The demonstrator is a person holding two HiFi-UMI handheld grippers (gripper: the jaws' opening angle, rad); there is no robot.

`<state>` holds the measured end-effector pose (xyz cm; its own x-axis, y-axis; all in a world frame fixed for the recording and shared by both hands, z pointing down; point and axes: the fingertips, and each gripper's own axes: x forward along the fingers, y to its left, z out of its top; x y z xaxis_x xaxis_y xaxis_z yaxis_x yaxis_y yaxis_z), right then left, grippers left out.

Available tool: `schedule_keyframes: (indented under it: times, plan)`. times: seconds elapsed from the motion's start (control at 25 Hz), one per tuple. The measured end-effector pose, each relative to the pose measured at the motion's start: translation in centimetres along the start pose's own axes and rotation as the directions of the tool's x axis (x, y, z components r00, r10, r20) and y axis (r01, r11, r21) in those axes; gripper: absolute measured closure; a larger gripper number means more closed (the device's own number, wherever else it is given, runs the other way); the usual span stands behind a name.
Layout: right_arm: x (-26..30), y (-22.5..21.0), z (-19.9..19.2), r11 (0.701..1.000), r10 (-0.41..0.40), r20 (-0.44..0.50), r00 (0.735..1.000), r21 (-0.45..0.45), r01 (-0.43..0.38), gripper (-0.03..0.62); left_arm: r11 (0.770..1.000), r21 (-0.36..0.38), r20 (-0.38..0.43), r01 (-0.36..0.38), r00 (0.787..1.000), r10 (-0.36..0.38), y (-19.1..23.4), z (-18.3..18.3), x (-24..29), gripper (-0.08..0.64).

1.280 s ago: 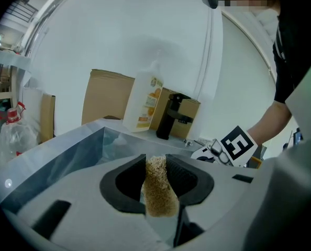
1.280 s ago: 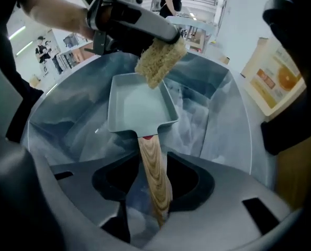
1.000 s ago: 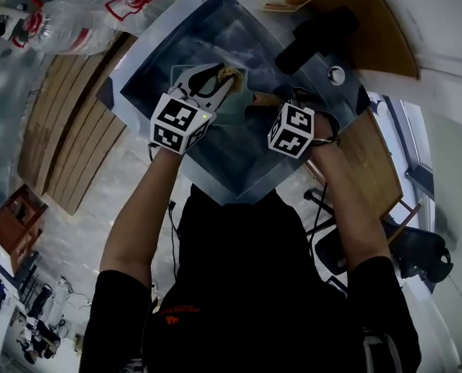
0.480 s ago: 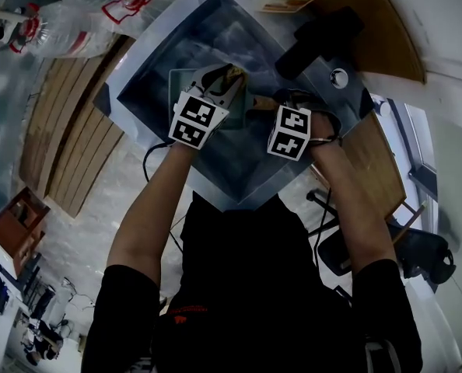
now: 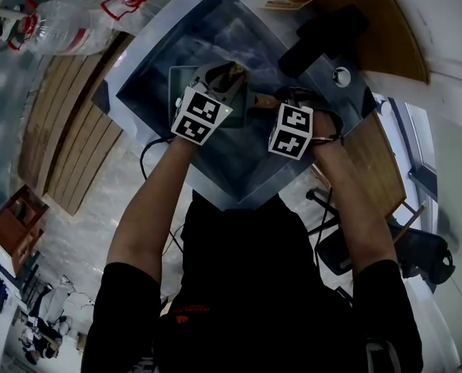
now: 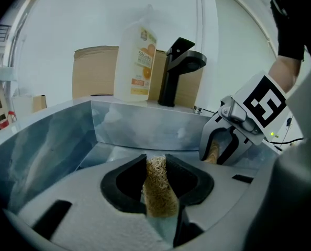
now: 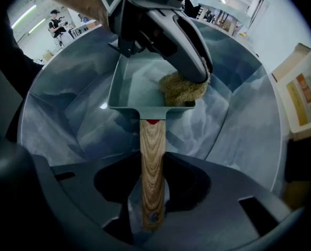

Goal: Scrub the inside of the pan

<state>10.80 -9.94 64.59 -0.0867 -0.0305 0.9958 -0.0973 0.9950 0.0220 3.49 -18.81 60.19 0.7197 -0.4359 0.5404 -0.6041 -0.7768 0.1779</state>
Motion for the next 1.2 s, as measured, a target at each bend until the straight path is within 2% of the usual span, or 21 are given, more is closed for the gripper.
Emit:
schedule_keyframes:
  times: [0.44, 0.8, 0.92, 1.0, 1.2]
  plan:
    - [-0.1, 0.0, 0.0, 1.000, -0.004, -0.005, 1.000, 0.013, 0.004, 0.456, 0.990, -0.019, -0.080, -0.140, 0.987, 0.138, 4.5, -1.7, -3.6, 0.440]
    - [-0.1, 0.0, 0.0, 1.000, -0.002, -0.020, 1.000, 0.011, 0.002, 0.456, 0.971, -0.036, -0.224, -0.237, 0.949, 0.224, 6.6, -2.8, -4.2, 0.440]
    - [-0.1, 0.0, 0.1, 1.000, -0.002, -0.018, 1.000, 0.013, 0.002, 0.456, 0.969, -0.045, -0.234, -0.243, 0.945, 0.227, 6.9, -2.9, -4.6, 0.440]
    - [-0.1, 0.0, 0.1, 1.000, -0.003, -0.016, 1.000, 0.016, 0.004, 0.456, 0.972, -0.052, -0.222, -0.230, 0.951, 0.214, 6.5, -2.6, -4.6, 0.440]
    - [-0.1, 0.2, 0.0, 1.000, -0.002, -0.010, 1.000, 0.021, 0.002, 0.456, 0.991, -0.055, -0.188, -0.121, 0.976, 0.108, 2.4, -0.9, -3.2, 0.439]
